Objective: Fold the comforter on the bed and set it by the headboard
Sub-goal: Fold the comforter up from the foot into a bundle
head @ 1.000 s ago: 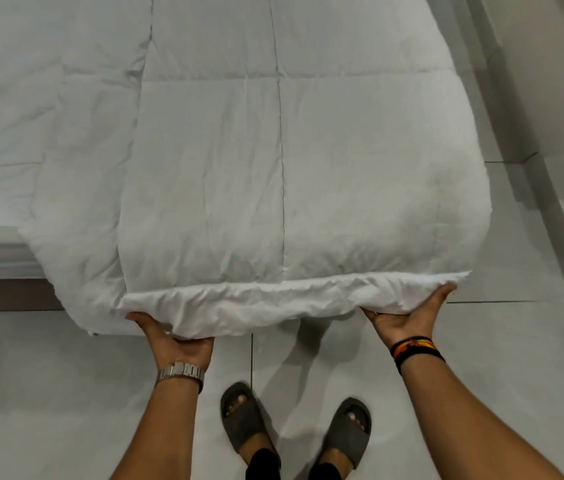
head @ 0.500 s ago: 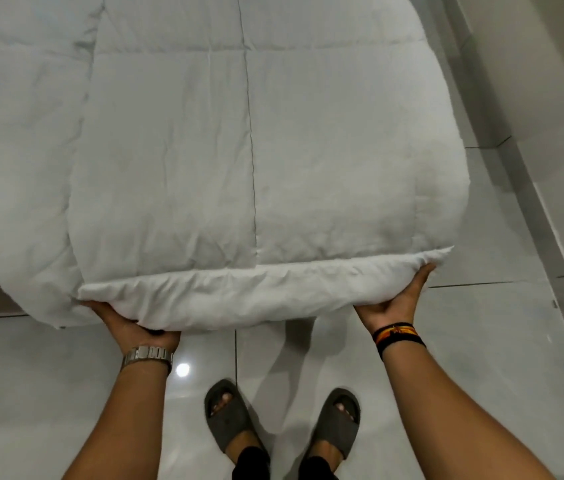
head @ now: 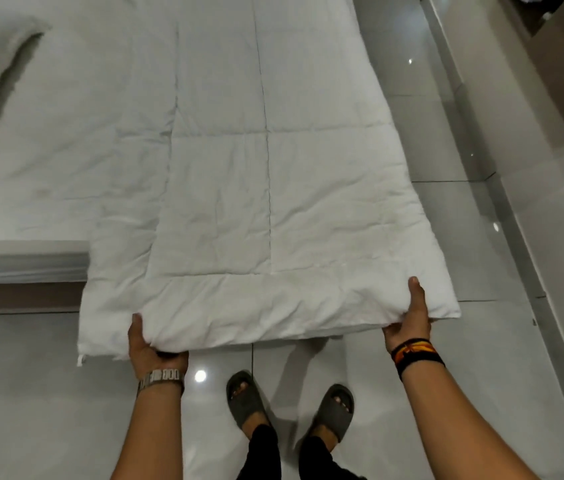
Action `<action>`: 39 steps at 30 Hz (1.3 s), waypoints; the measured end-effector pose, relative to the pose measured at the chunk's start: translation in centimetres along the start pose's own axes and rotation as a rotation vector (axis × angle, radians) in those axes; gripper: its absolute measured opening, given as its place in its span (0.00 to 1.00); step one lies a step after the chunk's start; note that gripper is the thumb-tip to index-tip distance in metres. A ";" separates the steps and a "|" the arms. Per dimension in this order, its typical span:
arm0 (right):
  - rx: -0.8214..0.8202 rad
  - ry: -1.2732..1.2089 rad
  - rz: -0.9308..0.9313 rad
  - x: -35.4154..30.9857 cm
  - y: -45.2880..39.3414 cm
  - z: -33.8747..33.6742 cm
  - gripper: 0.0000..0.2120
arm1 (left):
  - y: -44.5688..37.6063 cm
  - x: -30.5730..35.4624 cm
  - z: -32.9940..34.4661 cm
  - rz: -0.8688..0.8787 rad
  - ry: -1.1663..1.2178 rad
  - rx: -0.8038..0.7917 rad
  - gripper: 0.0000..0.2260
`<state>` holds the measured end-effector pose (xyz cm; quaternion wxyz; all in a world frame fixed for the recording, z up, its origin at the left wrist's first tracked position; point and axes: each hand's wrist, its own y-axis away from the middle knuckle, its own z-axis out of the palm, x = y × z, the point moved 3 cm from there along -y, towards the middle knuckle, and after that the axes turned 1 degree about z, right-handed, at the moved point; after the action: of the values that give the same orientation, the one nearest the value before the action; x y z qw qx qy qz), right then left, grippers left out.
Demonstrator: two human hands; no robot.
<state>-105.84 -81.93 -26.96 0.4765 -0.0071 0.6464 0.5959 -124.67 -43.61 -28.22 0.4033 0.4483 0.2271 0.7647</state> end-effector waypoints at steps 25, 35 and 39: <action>-0.013 0.132 -0.375 -25.4 1.7 38.0 0.33 | -10.7 21.9 39.3 0.168 -0.125 -0.012 0.22; -0.276 0.897 -0.546 -17.6 -6.8 52.7 0.38 | -27.8 18.6 47.7 0.149 -0.681 -0.088 0.25; -0.177 1.500 -0.766 -13.4 -11.4 53.1 0.40 | -31.1 14.5 46.9 0.440 -1.345 -0.234 0.29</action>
<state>-59.66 -51.48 -18.55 0.0879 -0.6565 0.6953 0.2790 -75.02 -14.63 -19.78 0.3380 0.8116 -0.2499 0.4057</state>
